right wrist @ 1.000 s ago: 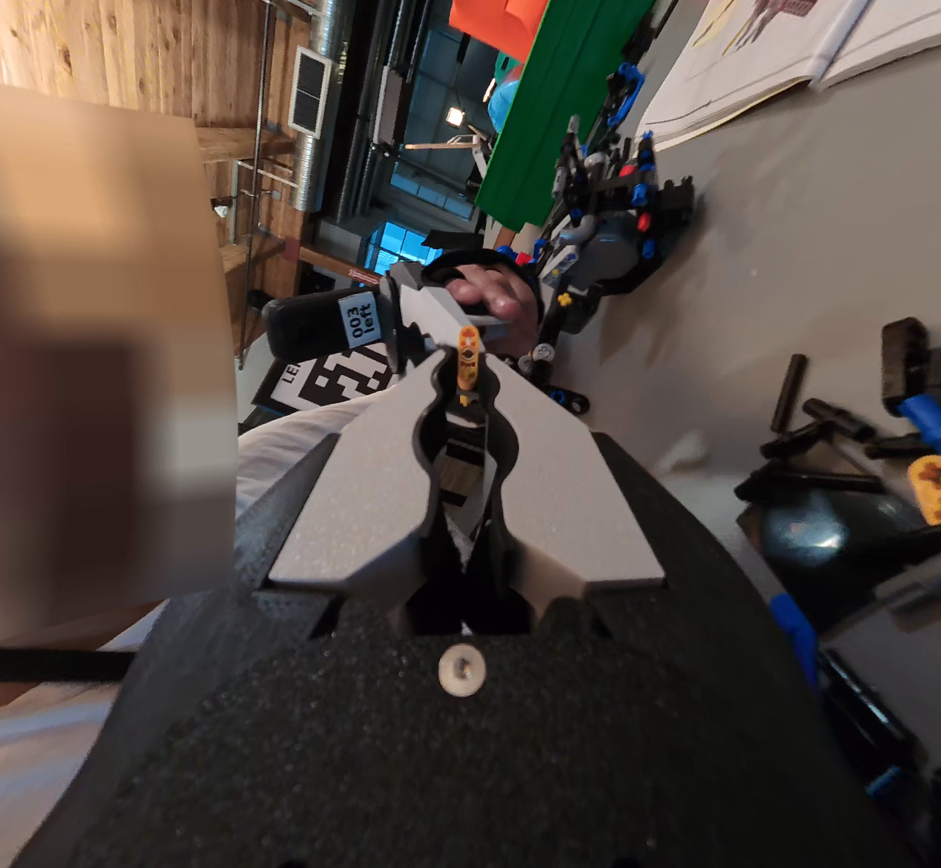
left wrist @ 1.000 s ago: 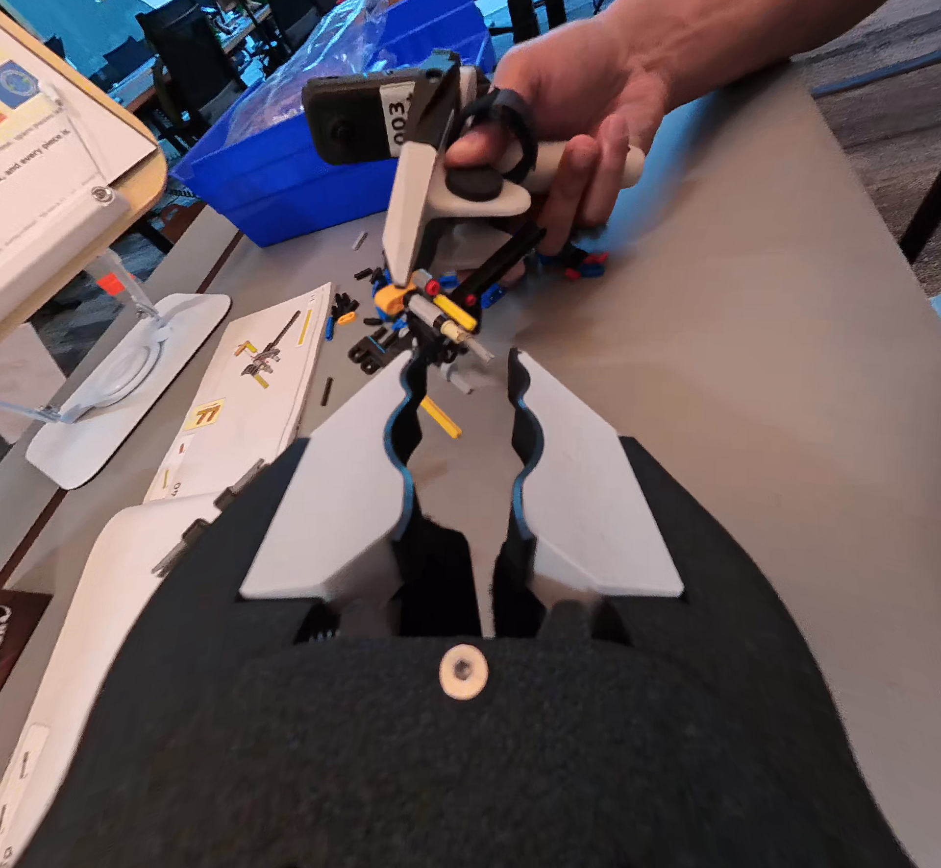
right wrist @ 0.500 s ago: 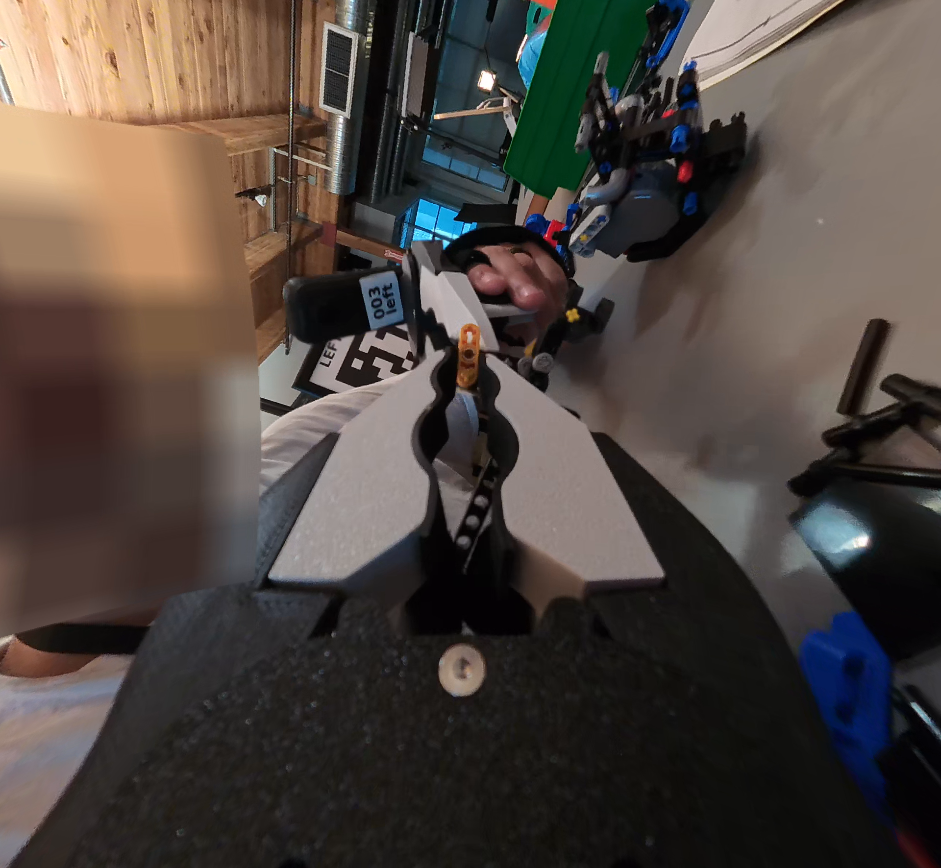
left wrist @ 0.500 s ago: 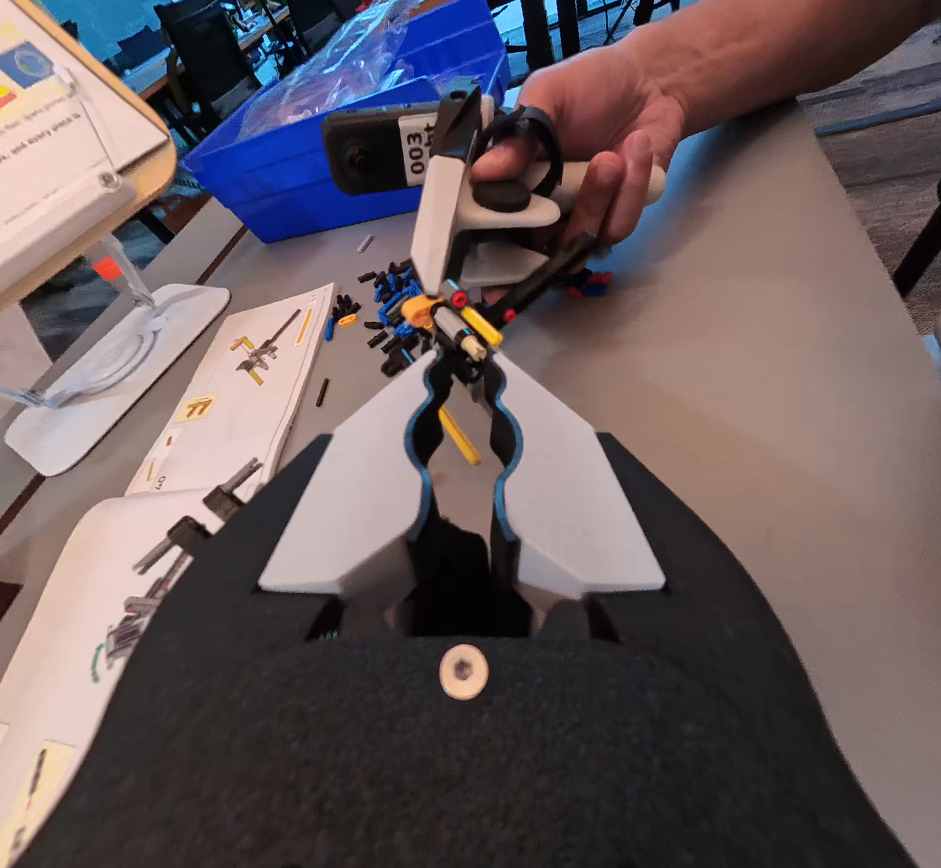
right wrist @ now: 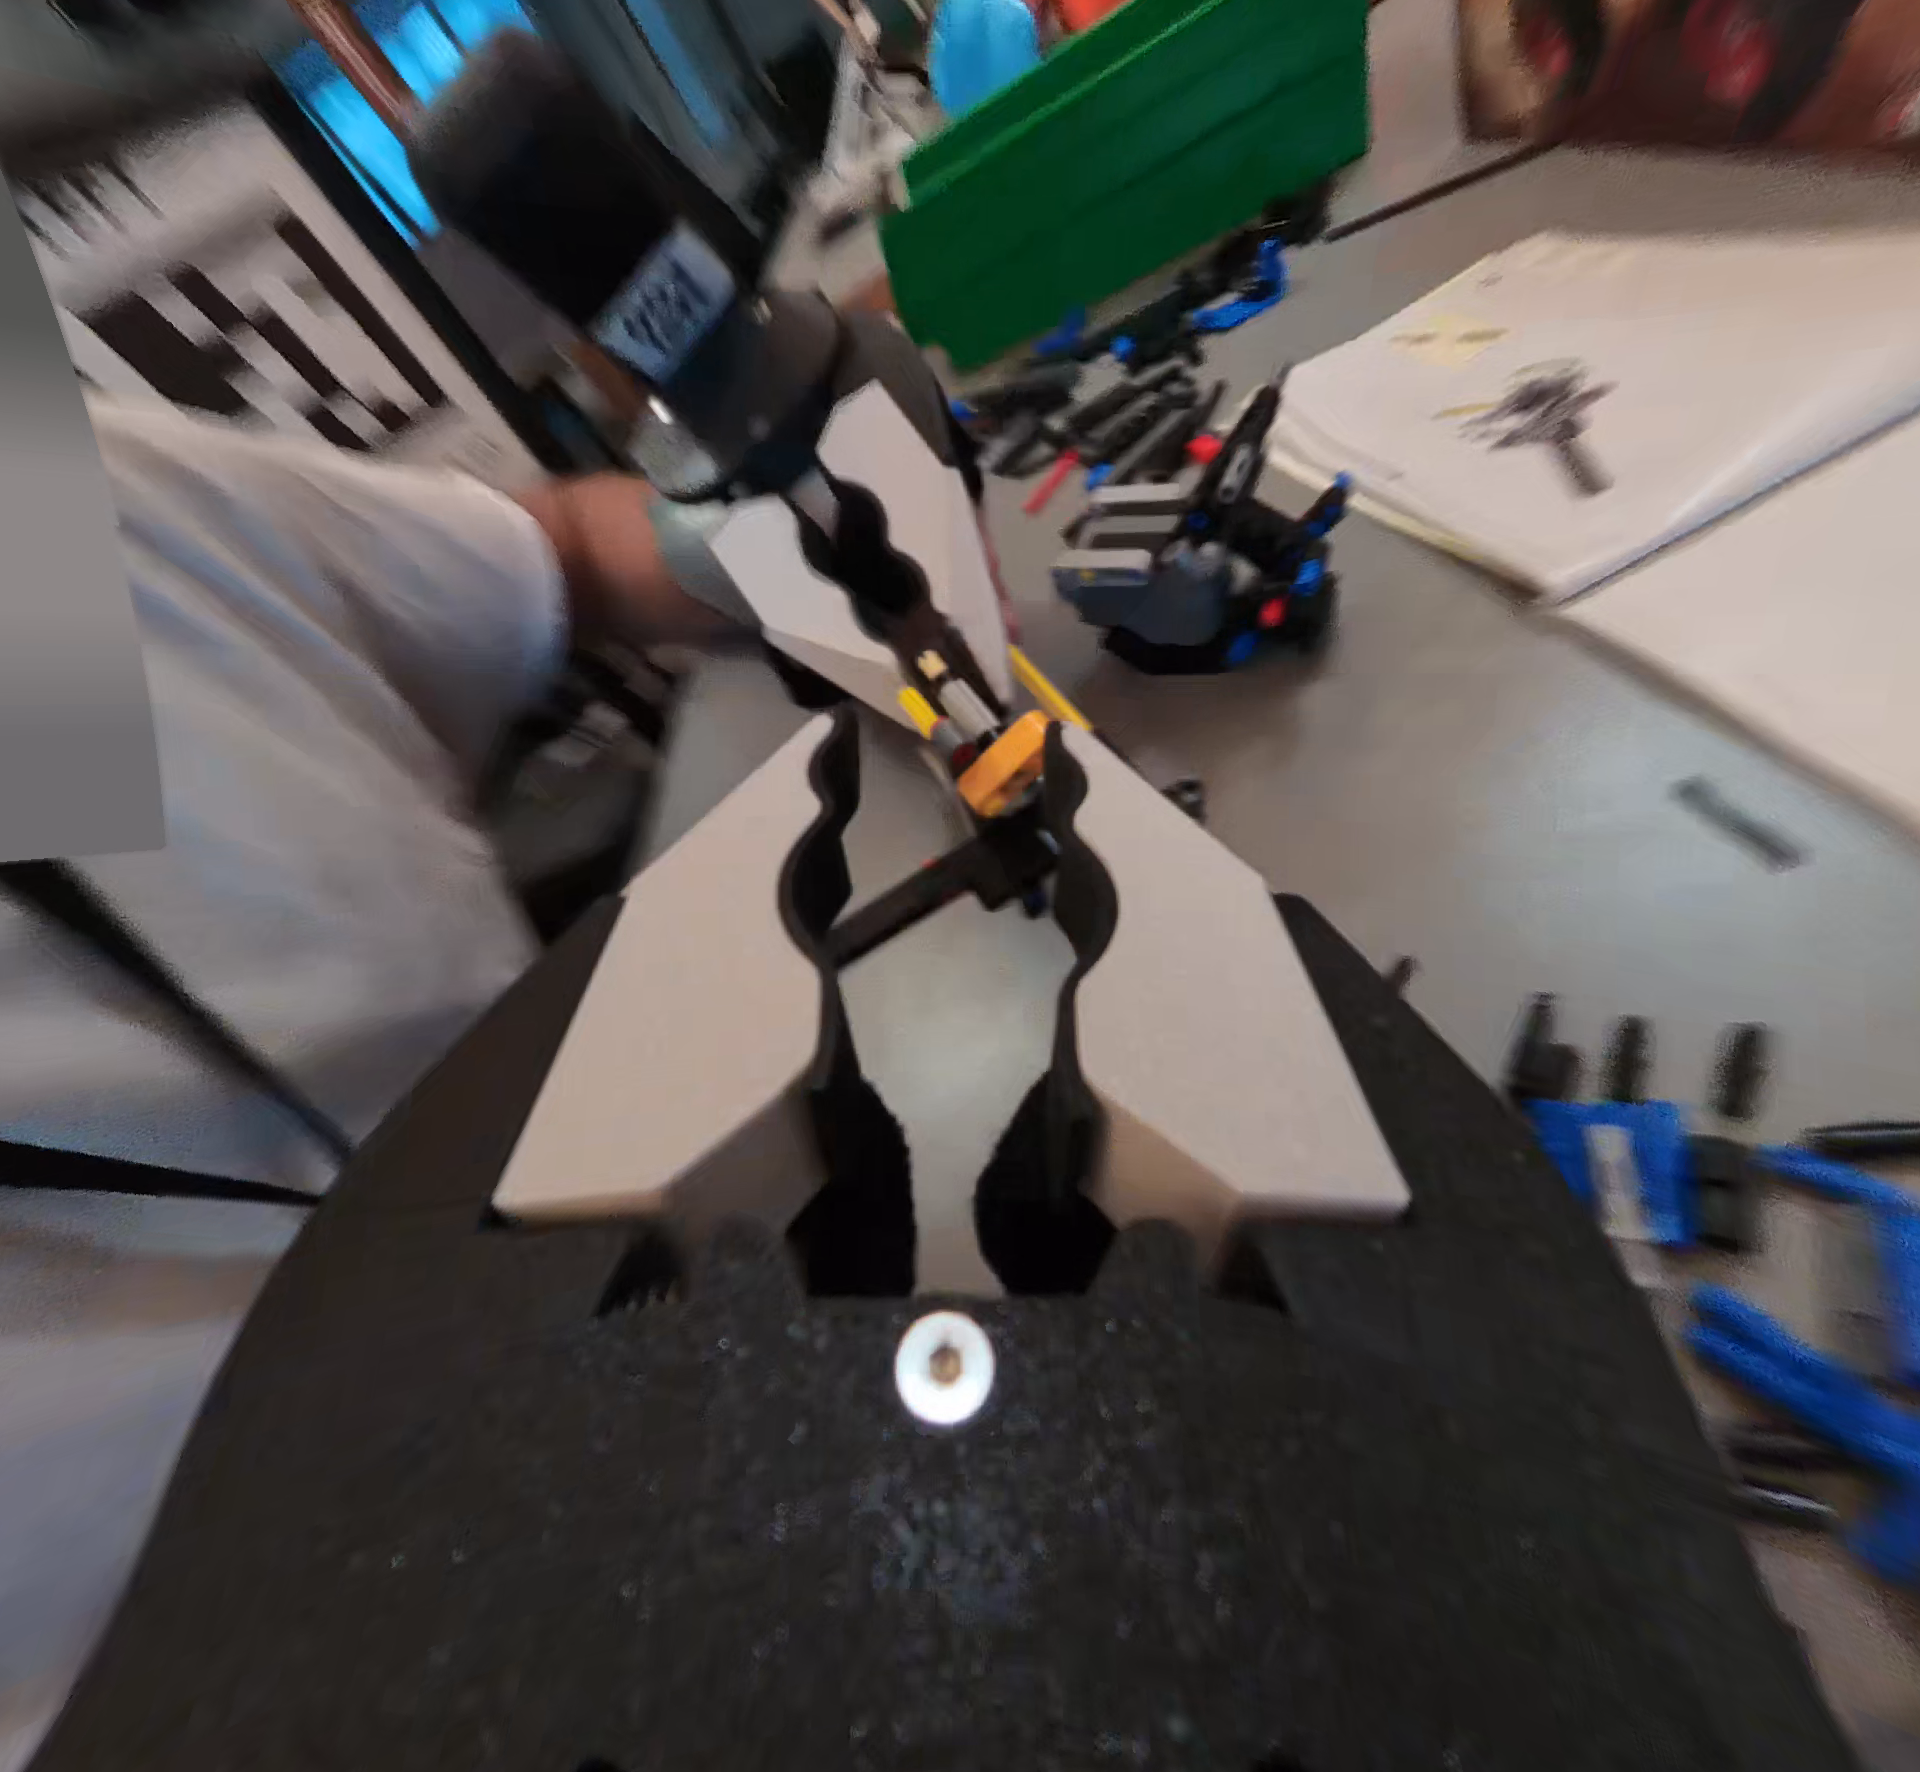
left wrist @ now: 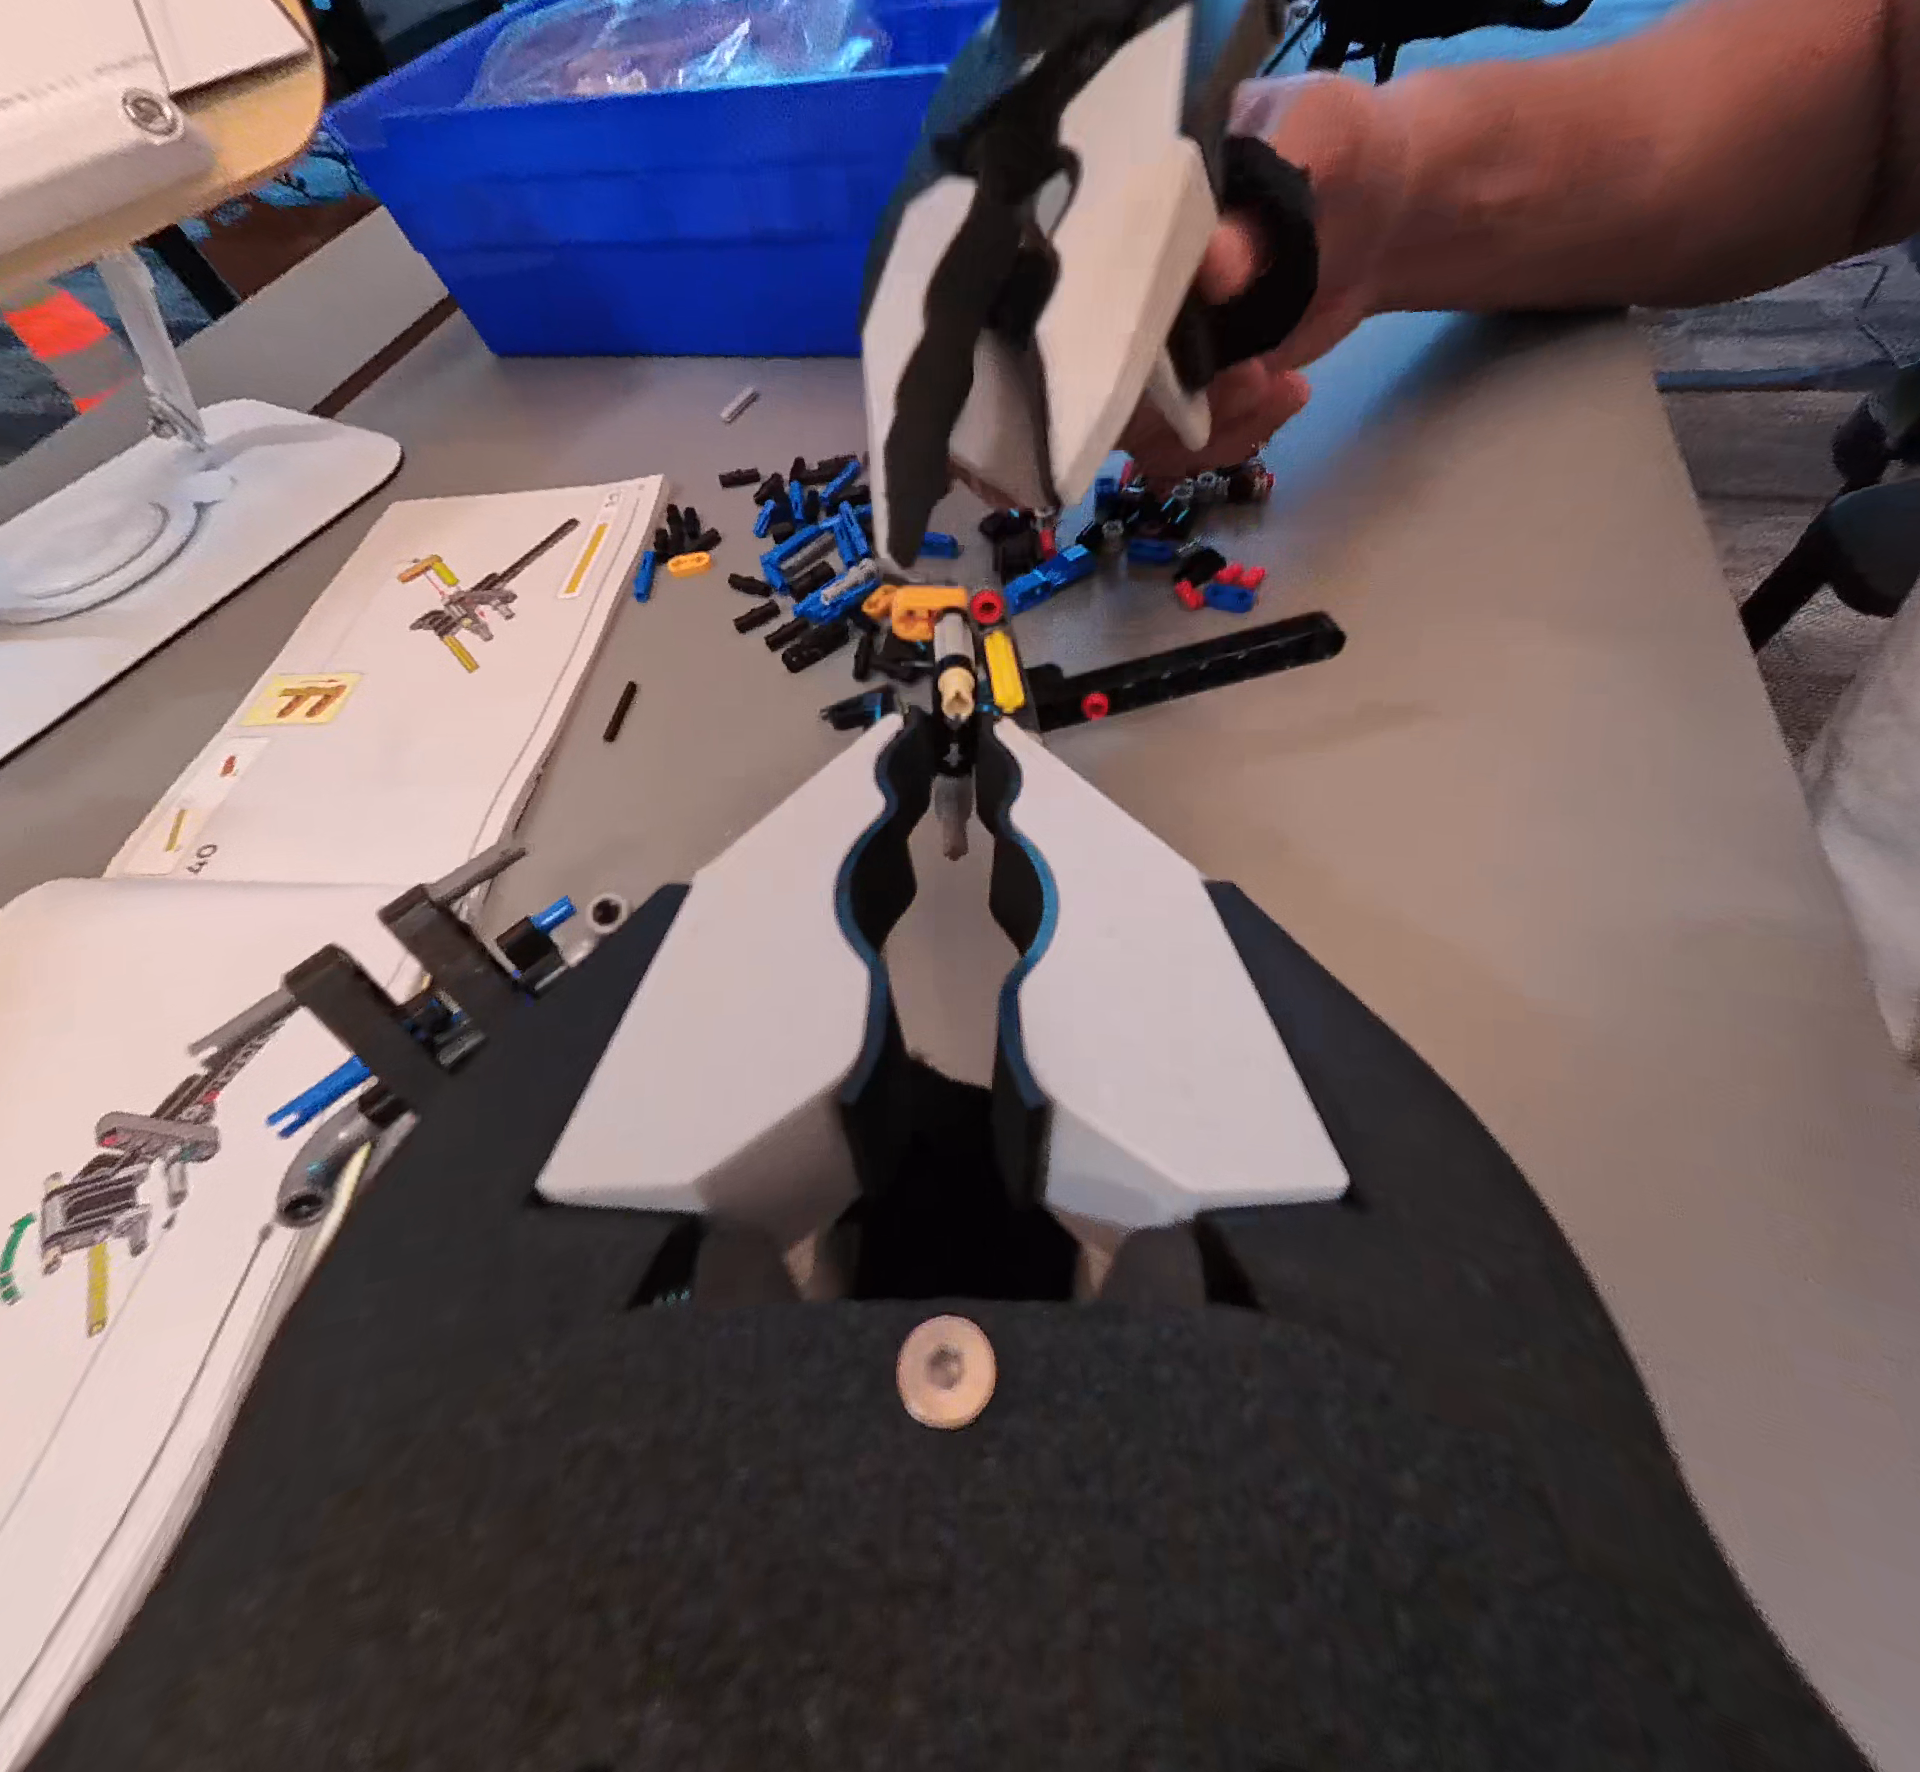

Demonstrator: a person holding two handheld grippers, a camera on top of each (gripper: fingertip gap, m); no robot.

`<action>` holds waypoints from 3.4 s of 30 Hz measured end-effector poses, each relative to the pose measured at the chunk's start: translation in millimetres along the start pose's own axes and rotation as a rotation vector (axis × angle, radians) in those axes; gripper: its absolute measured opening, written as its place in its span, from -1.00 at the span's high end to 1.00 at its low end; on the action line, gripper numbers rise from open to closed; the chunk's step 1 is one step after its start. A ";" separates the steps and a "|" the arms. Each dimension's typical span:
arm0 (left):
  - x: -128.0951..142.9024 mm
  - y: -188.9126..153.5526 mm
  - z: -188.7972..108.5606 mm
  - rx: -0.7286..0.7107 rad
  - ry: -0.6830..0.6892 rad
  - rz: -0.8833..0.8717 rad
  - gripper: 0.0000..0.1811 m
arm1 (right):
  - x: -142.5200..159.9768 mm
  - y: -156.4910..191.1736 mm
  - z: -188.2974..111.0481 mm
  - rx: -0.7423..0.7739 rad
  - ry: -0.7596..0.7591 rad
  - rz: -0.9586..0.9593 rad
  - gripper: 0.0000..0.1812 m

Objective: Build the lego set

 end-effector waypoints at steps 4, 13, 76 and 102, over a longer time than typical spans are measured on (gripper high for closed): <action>5.4 -4.4 3.9 -0.009 0.037 0.018 0.93 | 7.0 0.0 1.2 0.243 0.166 -0.272 0.65; 16.3 -9.9 12.2 -0.053 0.135 0.006 0.93 | -16.3 -42.0 -64.0 0.724 0.080 -0.262 0.62; 3.2 -40.4 5.0 0.011 0.014 0.126 0.34 | 8.7 -65.5 -67.0 0.786 0.219 -0.158 0.63; -50.6 91.3 180.9 0.082 0.600 0.228 0.54 | 1.4 -48.5 -61.6 0.815 0.263 -0.264 0.70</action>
Point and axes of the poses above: each gripper's, where its closed fingertips meet, z out along the fingers, x out of its underside, y = z × x across the jaws, the point moved 6 cm from there along -z, back along the fingers, and after that the axes turned 10 degrees about -x, right-handed, at the moved point
